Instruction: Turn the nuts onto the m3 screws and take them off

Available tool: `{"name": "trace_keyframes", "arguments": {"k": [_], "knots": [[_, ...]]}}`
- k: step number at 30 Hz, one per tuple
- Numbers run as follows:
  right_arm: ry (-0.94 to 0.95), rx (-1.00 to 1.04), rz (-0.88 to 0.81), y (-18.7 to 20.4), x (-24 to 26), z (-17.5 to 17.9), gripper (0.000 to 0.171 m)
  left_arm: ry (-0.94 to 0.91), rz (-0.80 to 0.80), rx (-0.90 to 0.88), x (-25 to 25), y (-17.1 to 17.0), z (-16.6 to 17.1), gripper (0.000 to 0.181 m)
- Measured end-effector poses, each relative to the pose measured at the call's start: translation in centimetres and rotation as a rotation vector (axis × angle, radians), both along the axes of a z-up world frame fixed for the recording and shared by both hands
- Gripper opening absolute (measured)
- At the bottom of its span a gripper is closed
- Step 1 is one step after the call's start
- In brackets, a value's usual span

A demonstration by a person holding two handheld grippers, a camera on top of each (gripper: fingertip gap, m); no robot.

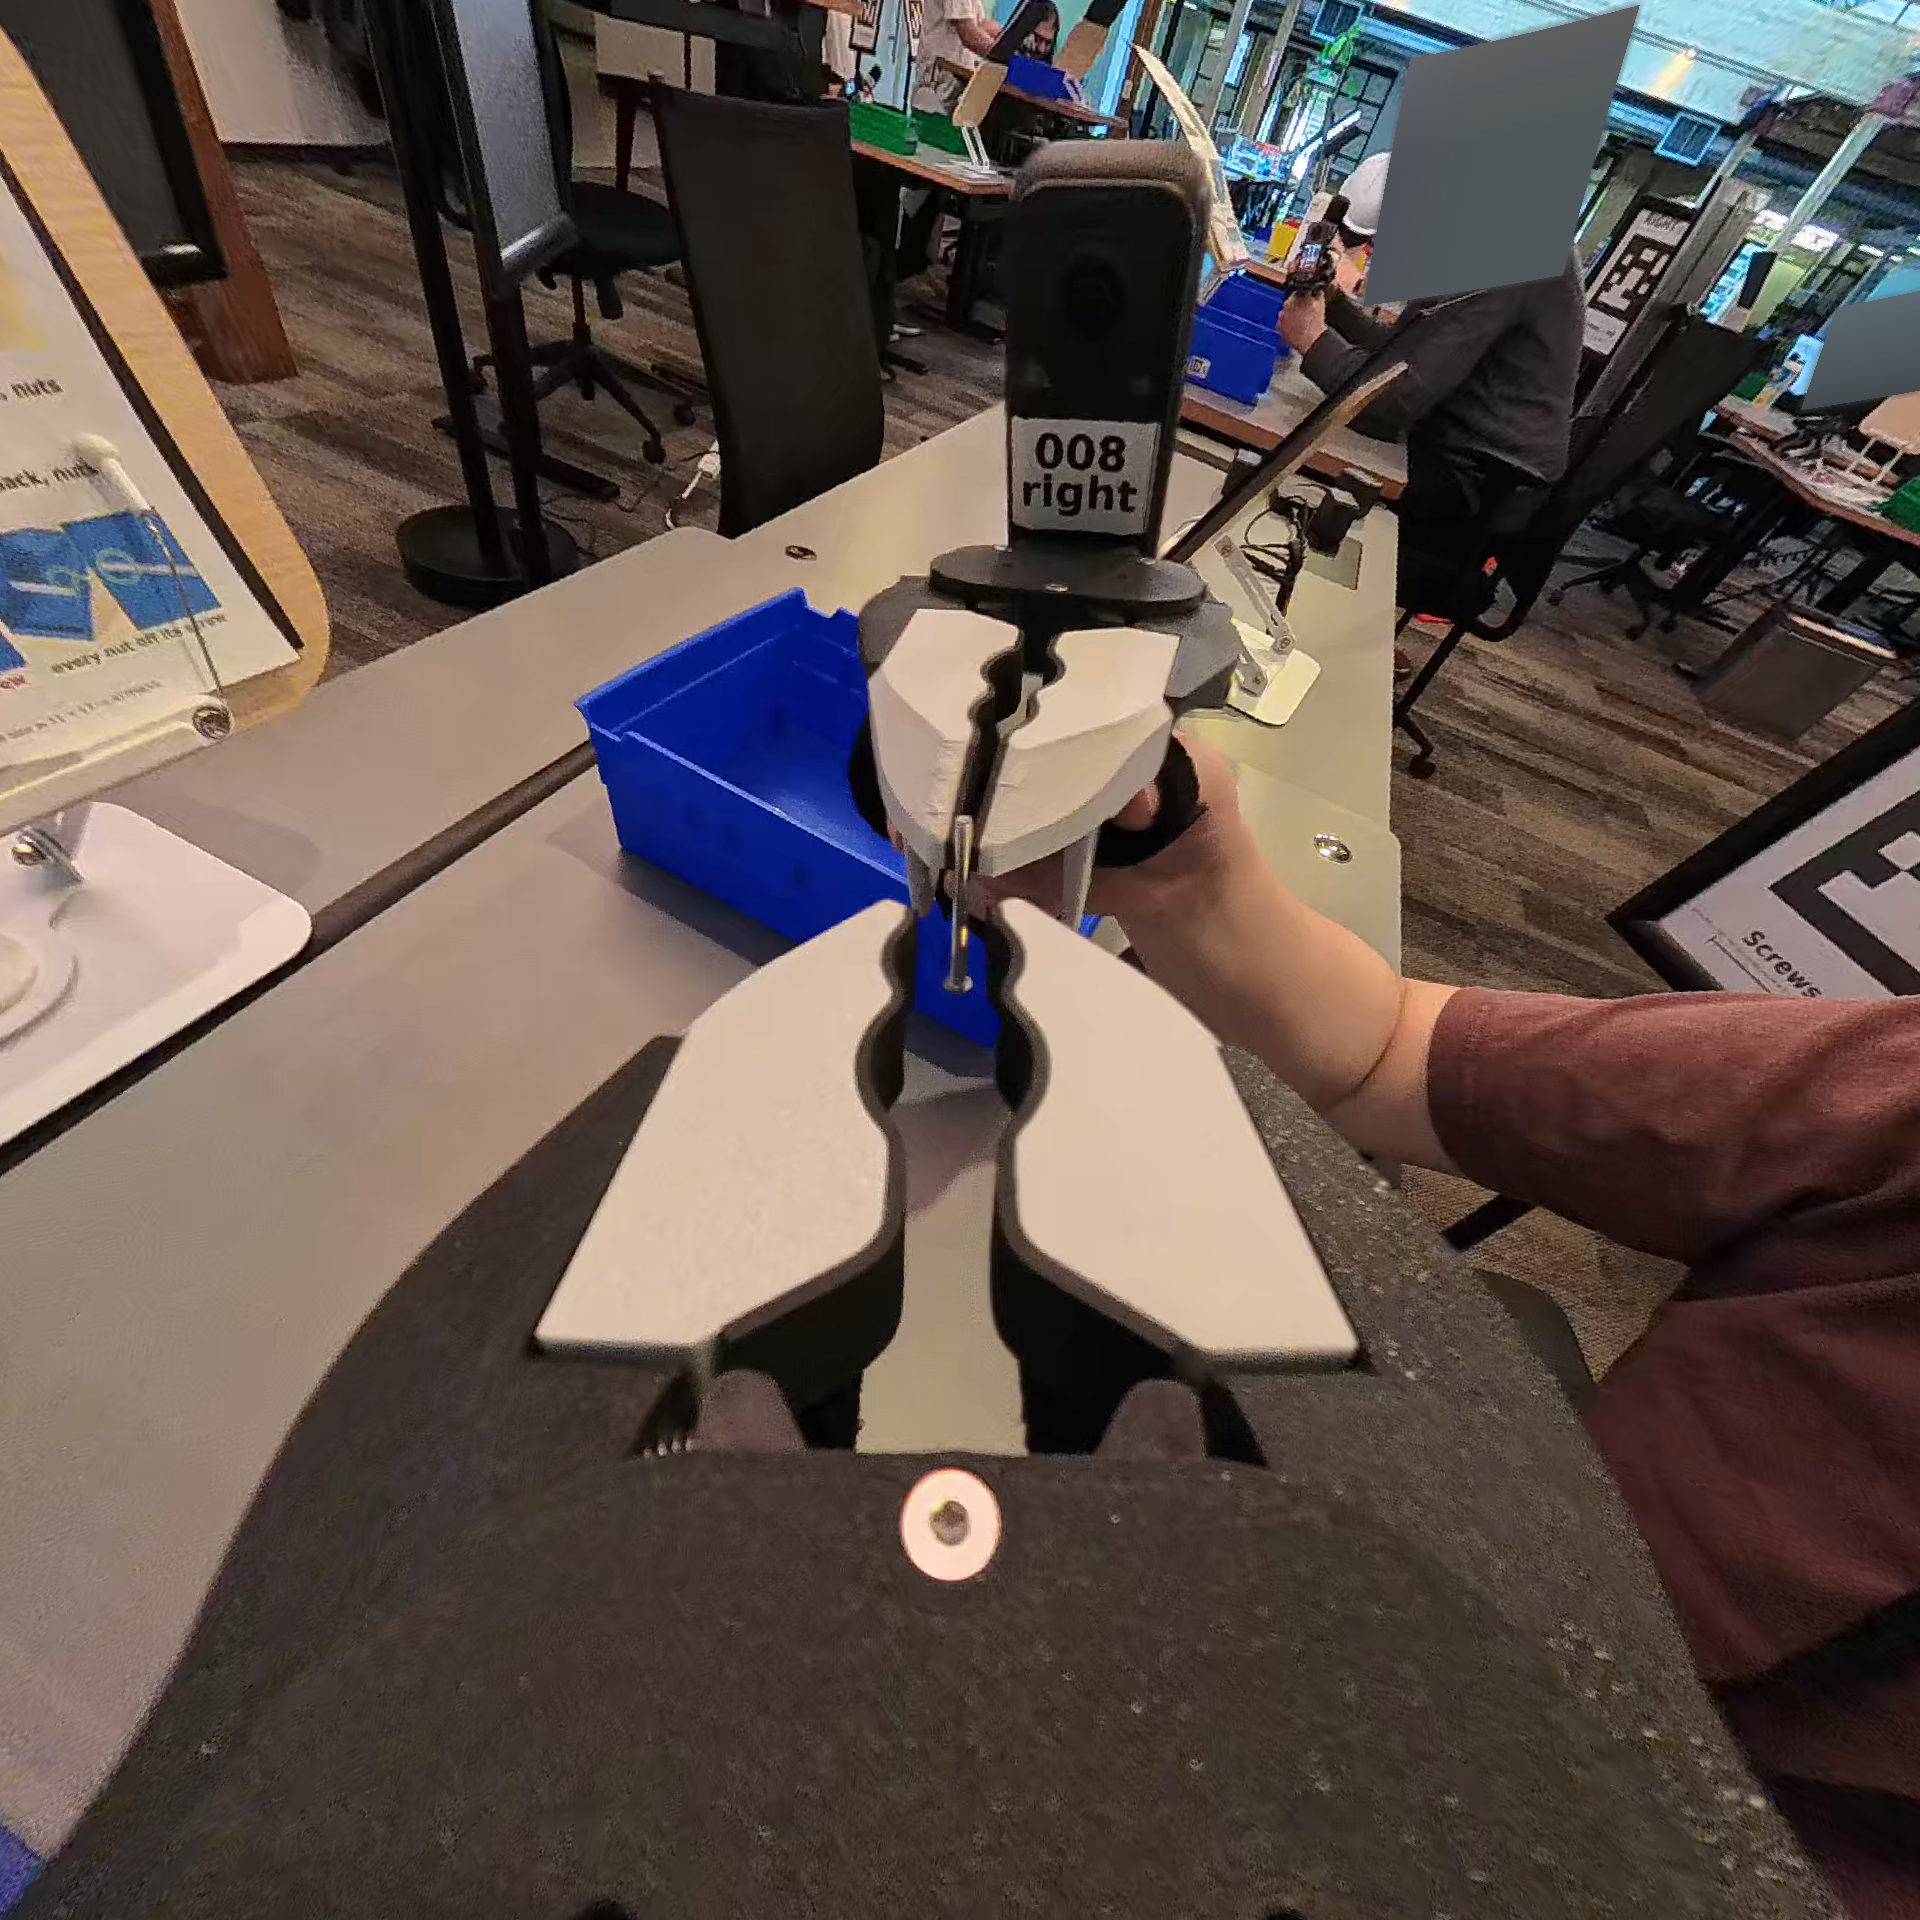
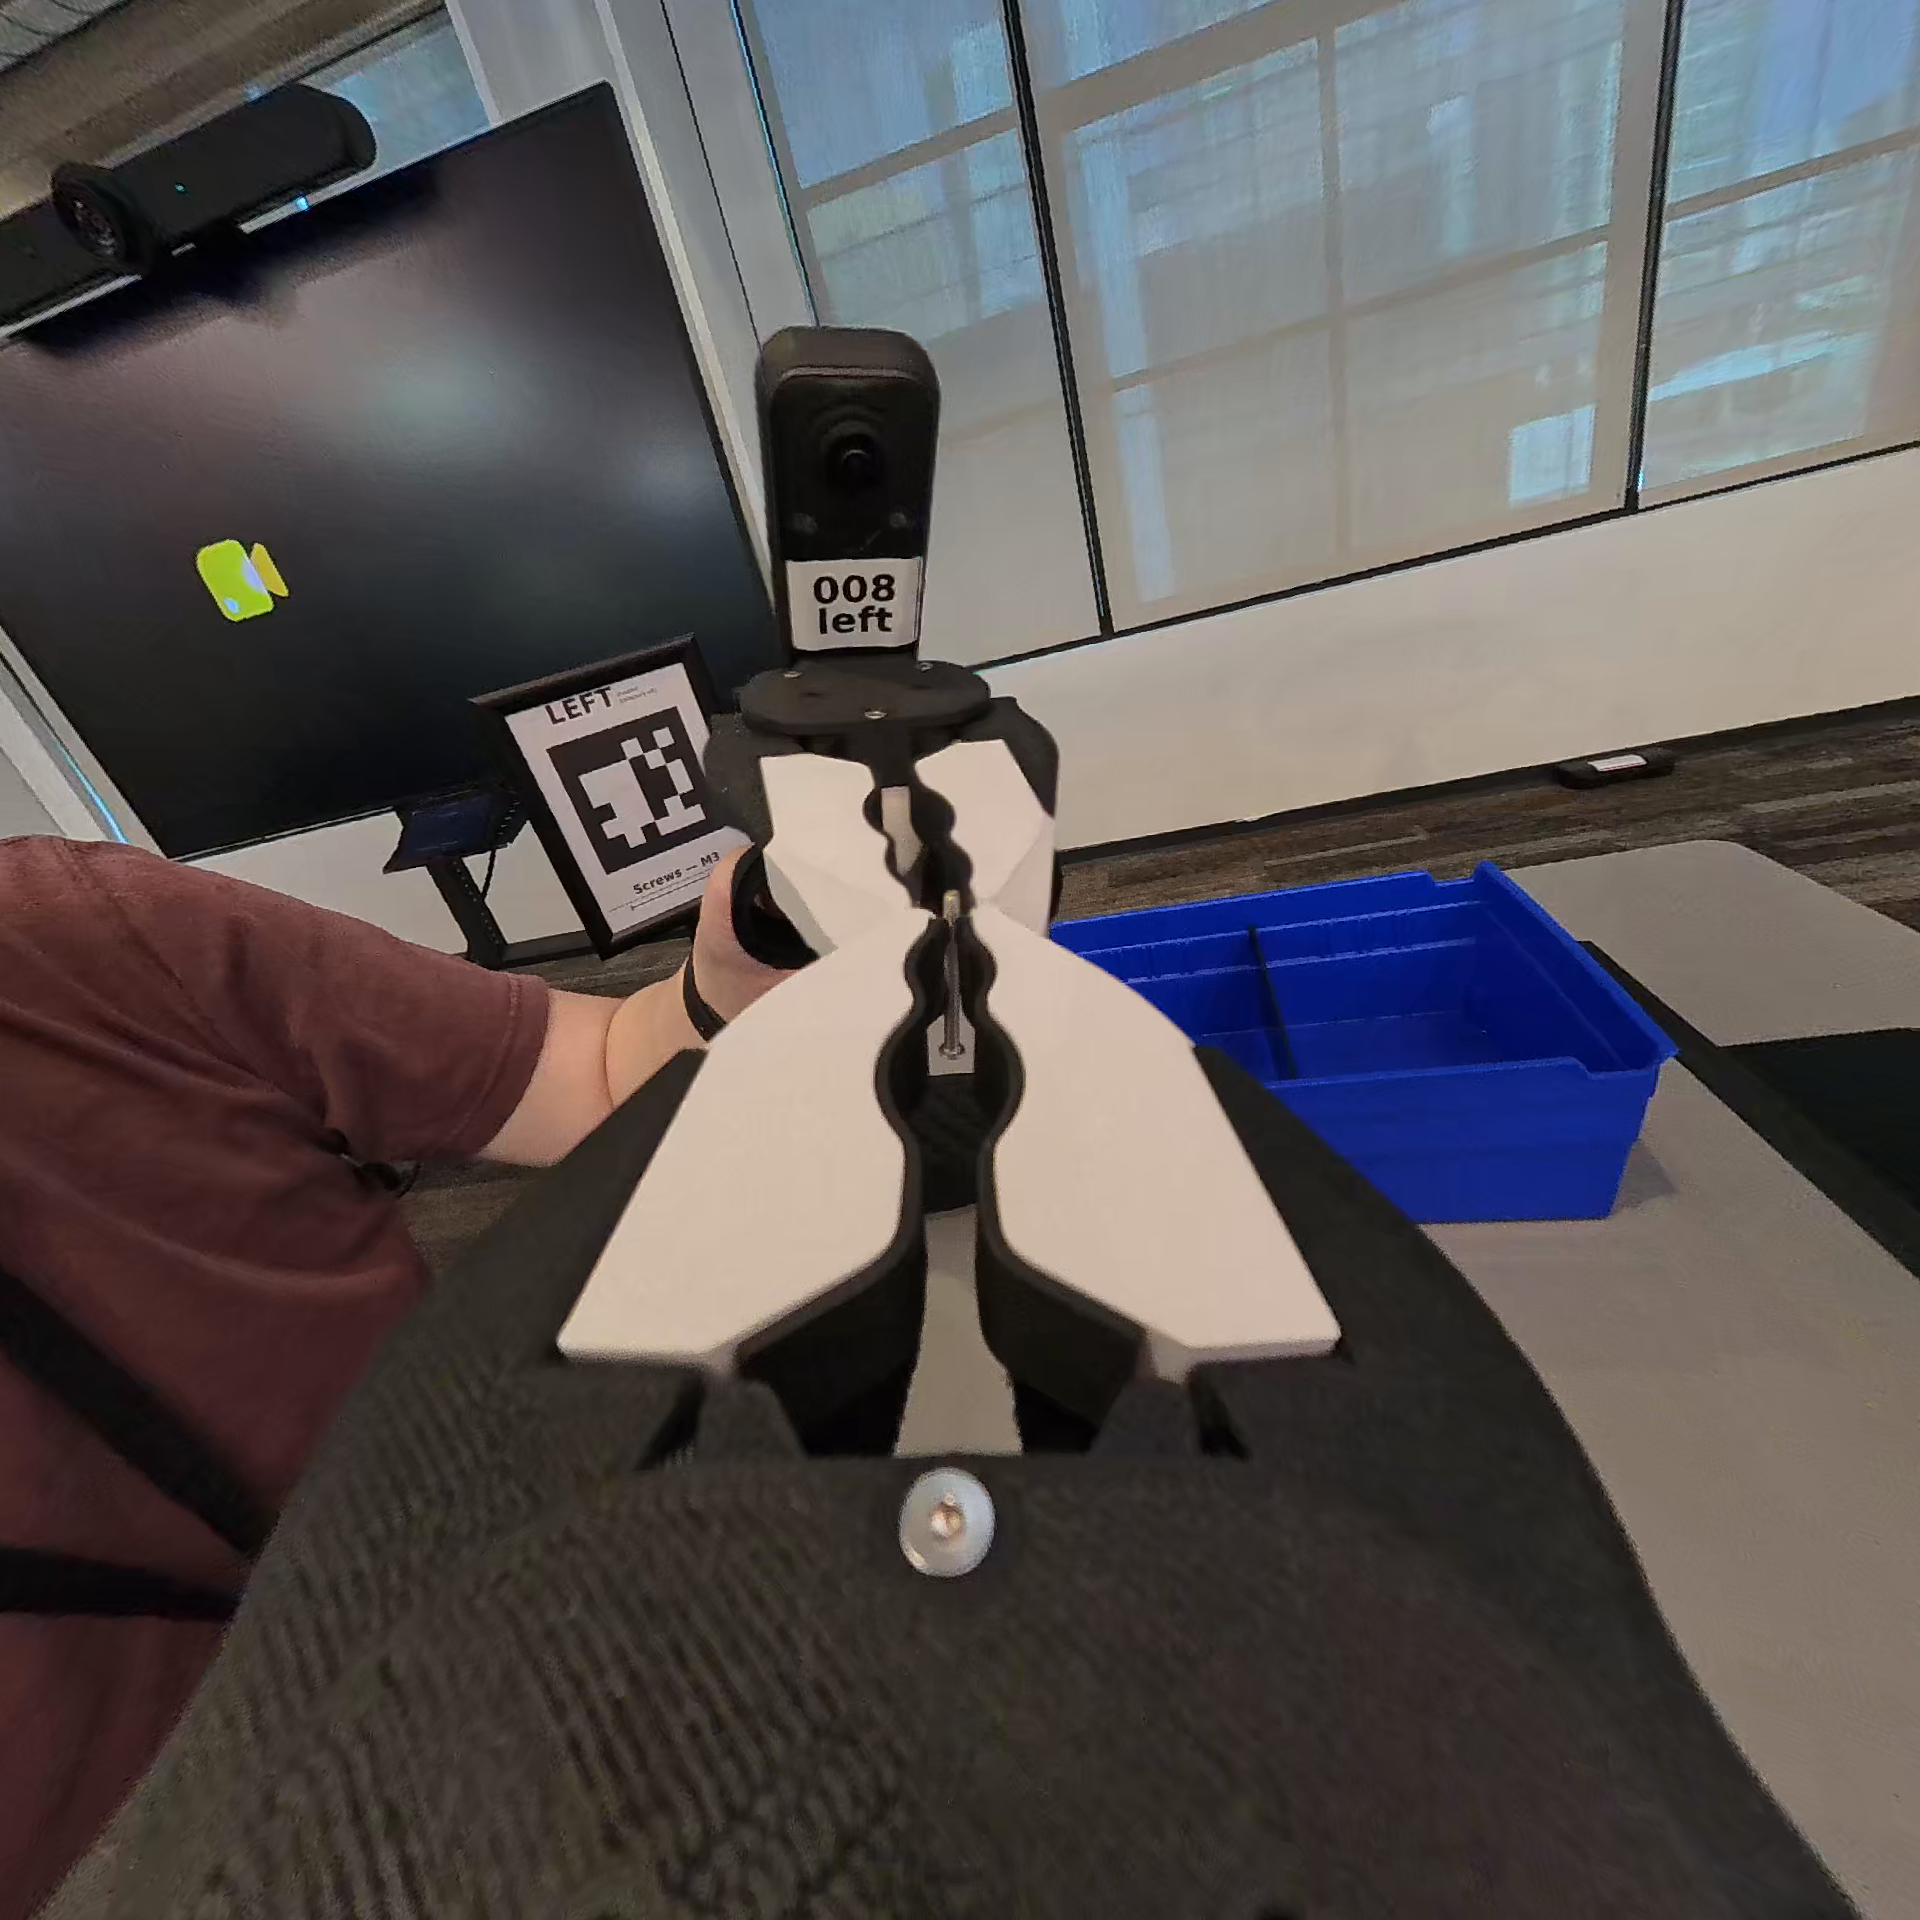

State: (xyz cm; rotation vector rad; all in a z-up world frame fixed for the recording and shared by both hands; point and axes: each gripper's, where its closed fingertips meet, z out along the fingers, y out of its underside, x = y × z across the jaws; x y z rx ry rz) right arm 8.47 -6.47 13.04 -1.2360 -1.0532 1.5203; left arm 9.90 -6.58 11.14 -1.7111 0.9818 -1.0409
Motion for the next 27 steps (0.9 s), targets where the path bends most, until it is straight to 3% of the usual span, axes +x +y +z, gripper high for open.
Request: {"name": "trace_keyframes", "arguments": {"k": [17, 19, 21, 24, 27], "knots": [[0.044, -0.013, -0.049, 1.8, 0.4, -0.2, 0.003, -0.011, -0.023, -0.044, 0.7, 1.5, -1.3, 0.002], [0.066, 0.001, -0.074, 2.1, 0.8, 0.4, 0.019, -0.032, -0.002, -0.018, 0.3, 1.9, -0.9, 0.002], [0.057, 0.042, -0.098, 2.2, 1.5, 0.7, 0.022, -0.060, 0.005, 0.023, -0.4, 2.0, -0.3, 0.002], [-0.071, 0.121, -0.157, 2.7, 2.3, -0.2, 0.021, -0.100, 0.026, 0.136, -2.0, 1.9, 0.9, 0.002], [-0.374, 0.190, -0.197, 3.4, 3.0, -4.4, 0.022, -0.141, 0.060, 0.239, -3.9, 1.7, 2.2, 0.002]]}}
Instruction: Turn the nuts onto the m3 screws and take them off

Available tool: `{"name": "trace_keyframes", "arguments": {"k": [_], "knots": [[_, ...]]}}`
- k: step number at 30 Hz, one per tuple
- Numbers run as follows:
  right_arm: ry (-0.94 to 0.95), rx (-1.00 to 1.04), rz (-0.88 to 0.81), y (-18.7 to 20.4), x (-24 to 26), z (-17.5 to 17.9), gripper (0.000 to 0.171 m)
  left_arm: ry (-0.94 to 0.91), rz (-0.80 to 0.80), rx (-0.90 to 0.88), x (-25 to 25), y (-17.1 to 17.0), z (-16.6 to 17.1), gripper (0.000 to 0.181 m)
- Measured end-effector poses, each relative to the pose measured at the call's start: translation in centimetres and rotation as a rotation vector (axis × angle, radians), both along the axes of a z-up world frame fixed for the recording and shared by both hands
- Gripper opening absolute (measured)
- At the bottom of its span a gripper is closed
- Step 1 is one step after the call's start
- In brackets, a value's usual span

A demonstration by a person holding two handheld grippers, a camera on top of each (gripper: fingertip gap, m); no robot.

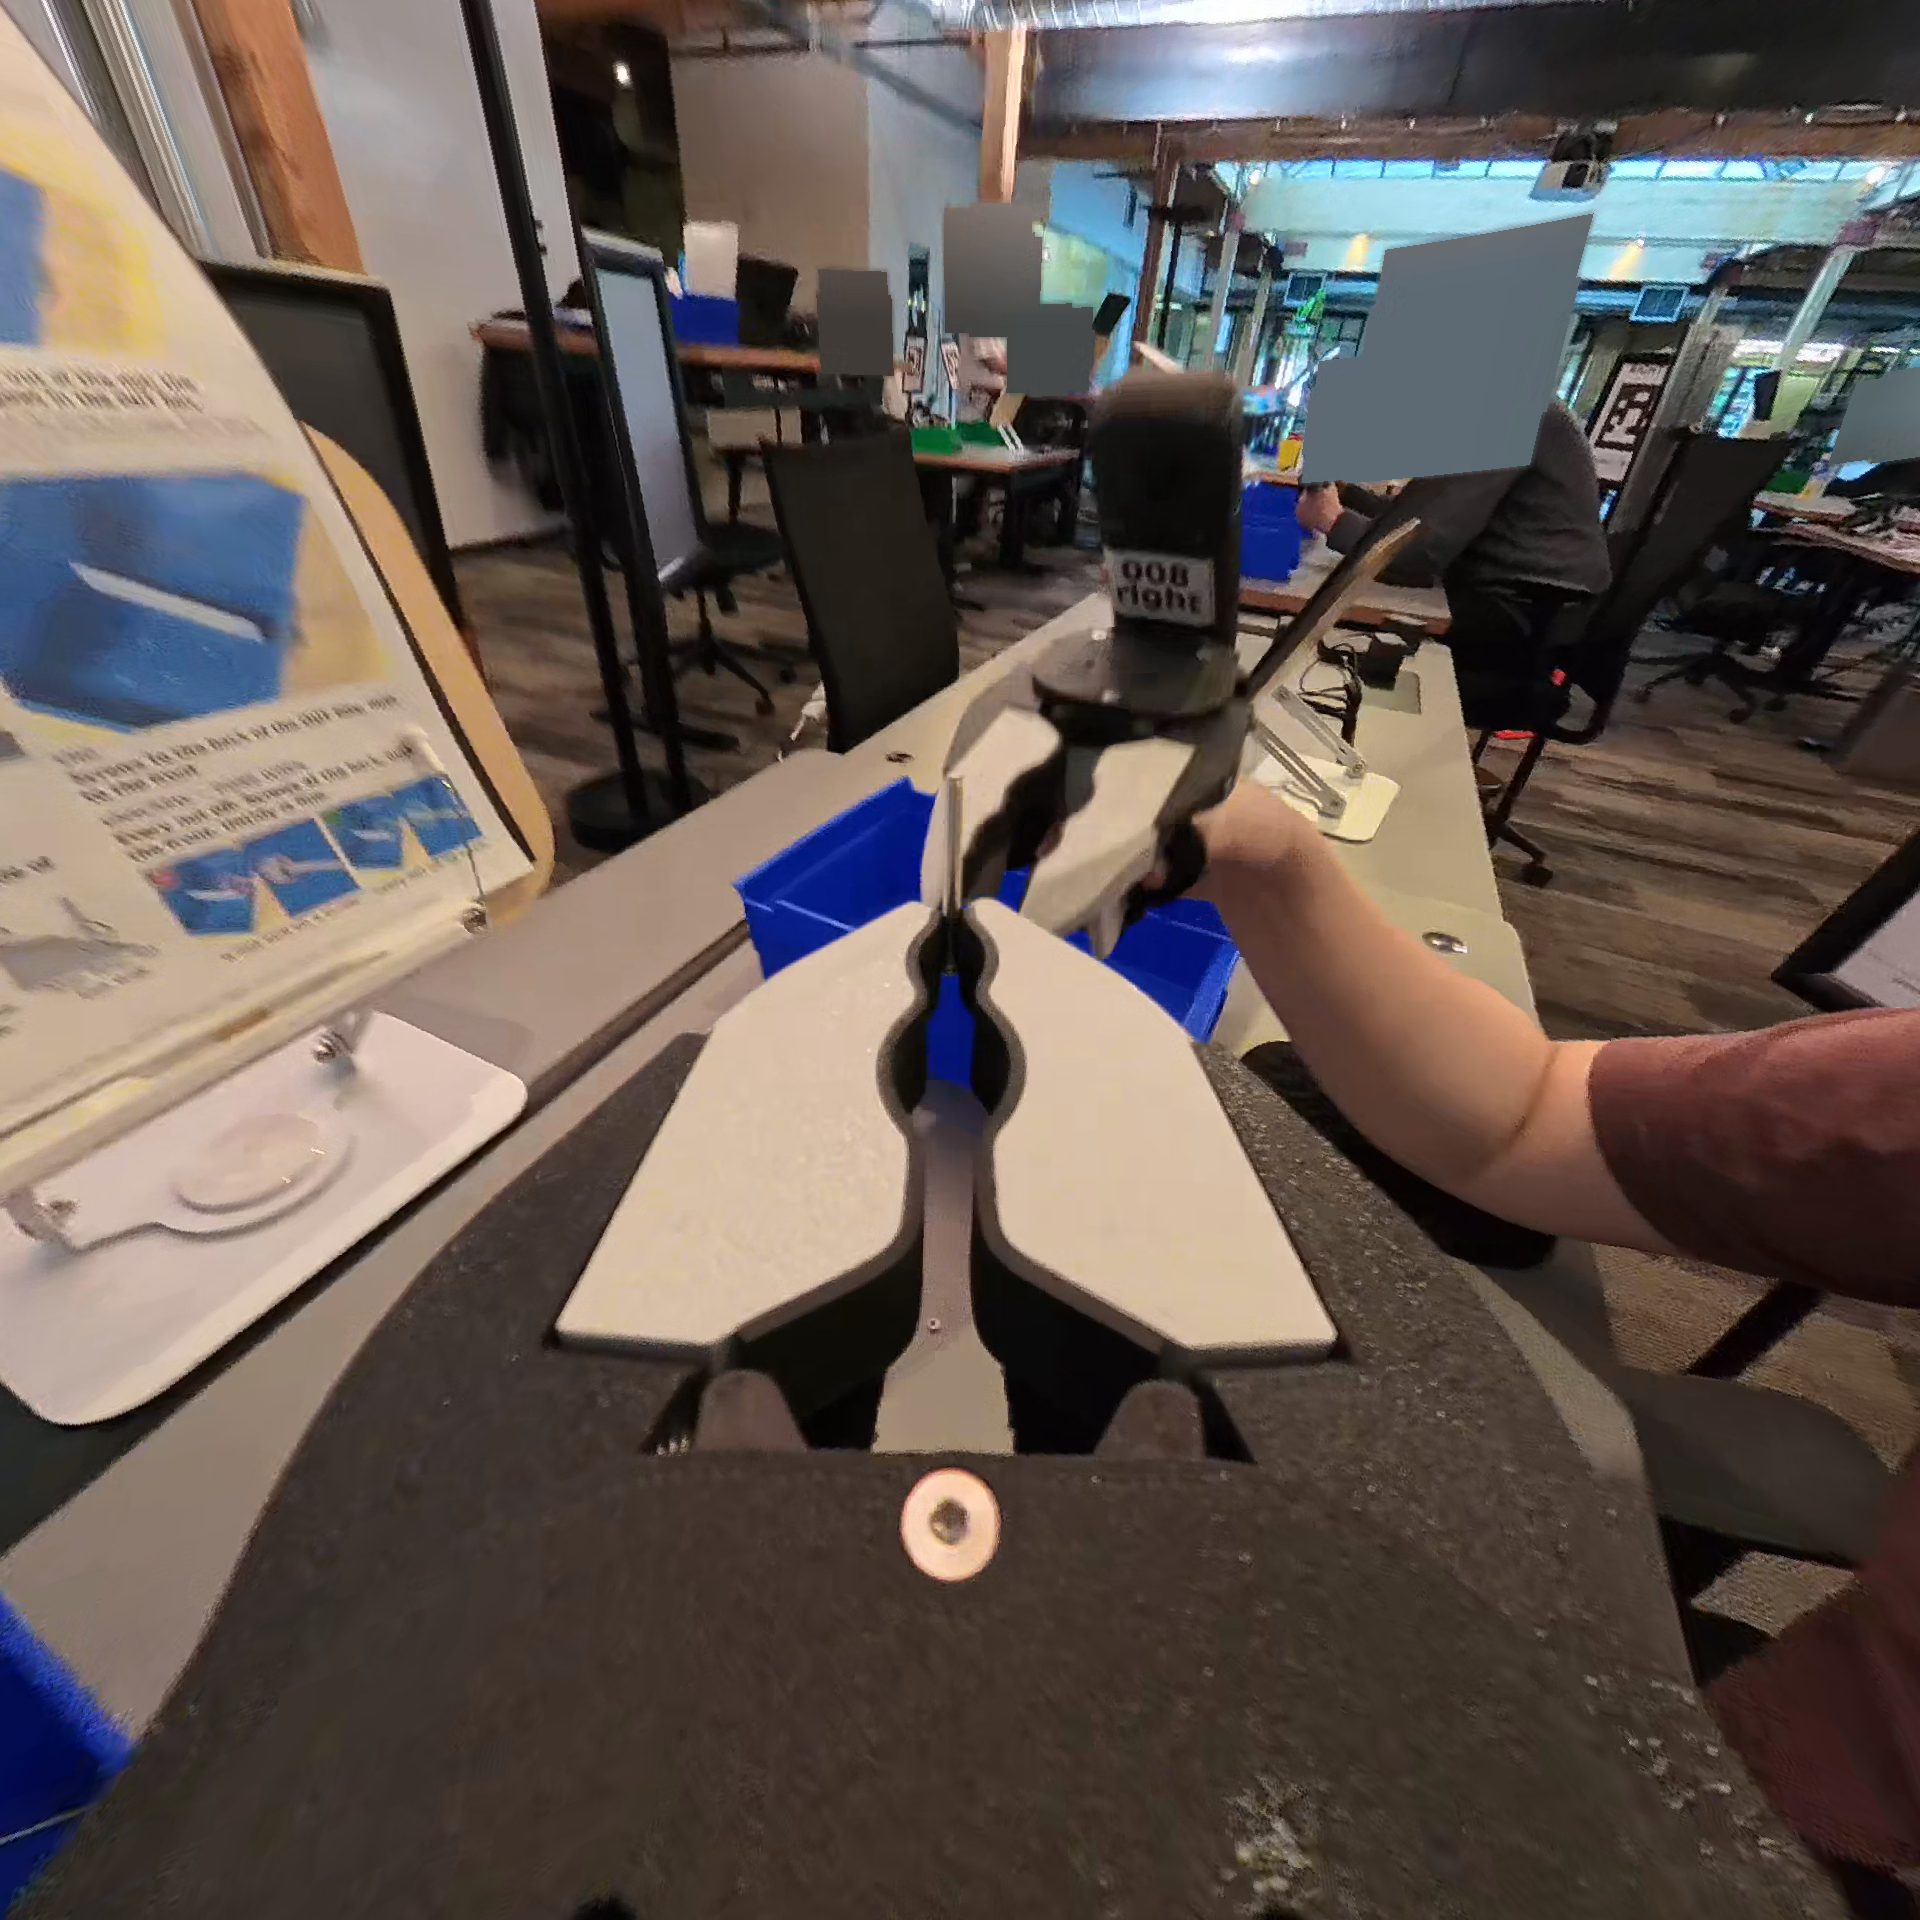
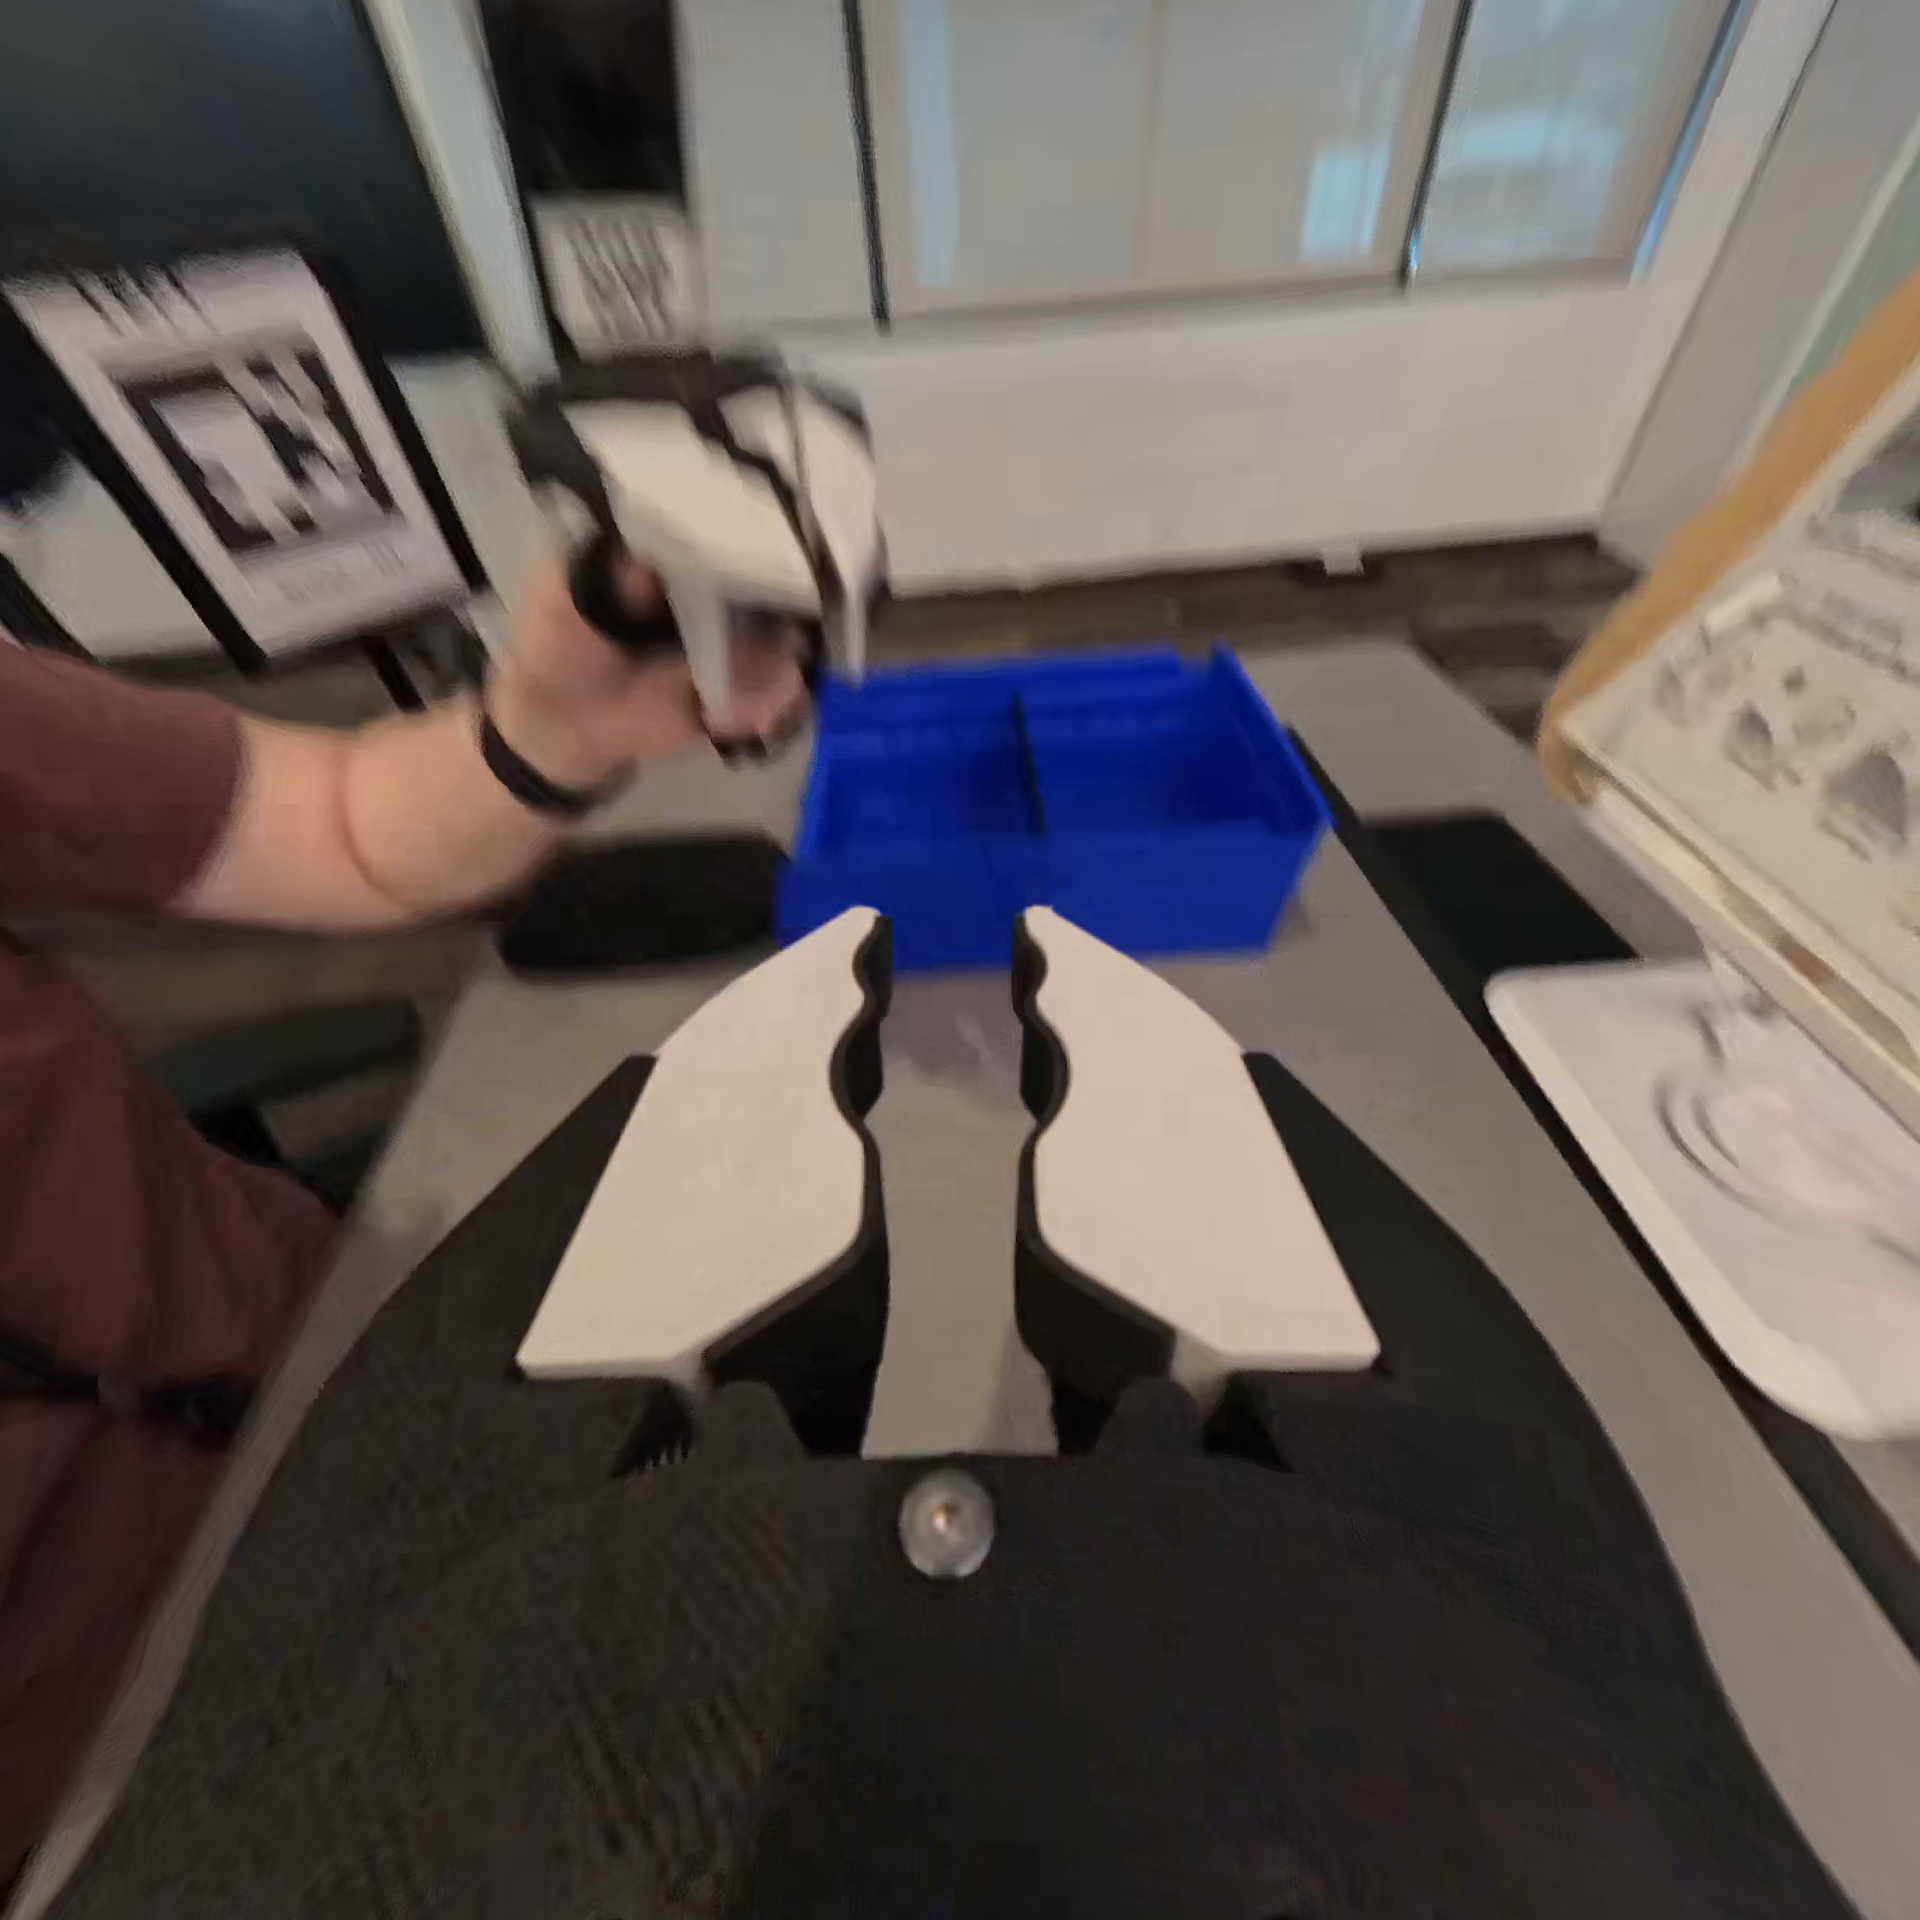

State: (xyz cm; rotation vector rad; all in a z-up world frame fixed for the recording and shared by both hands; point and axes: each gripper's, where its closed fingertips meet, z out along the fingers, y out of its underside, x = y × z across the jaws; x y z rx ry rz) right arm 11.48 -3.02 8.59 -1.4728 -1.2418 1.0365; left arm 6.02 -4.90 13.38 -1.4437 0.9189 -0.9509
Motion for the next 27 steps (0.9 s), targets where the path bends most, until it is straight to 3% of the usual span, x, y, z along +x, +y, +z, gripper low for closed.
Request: {"name": "trace_keyframes", "arguments": {"k": [5, 9, 12, 20, 27], "knots": [[-0.516, 0.077, -0.172, 2.6, 1.4, -9.3, 0.025, -0.030, -0.018, 0.005, -1.8, -0.2, 0.8, 0.002], [-0.769, -0.056, -0.108, 0.7, 1.4, -15.5, 0.024, -0.090, -0.084, -0.011, -2.9, -0.5, 2.4, 0.002], [-0.952, -0.032, -0.060, 0.0, 2.3, -18.3, 0.022, -0.145, -0.137, -0.004, -3.9, -1.0, 4.1, 0.002], [-1.019, -0.051, 0.010, -0.4, 1.9, -20.2, 0.022, -0.323, -0.171, 0.101, -7.6, -1.0, 5.9, 0.002], [-1.054, -0.102, -0.011, 0.6, 1.6, -22.5, 0.022, -0.360, -0.160, 0.079, -10.3, -0.1, 6.3, 0.002]]}}
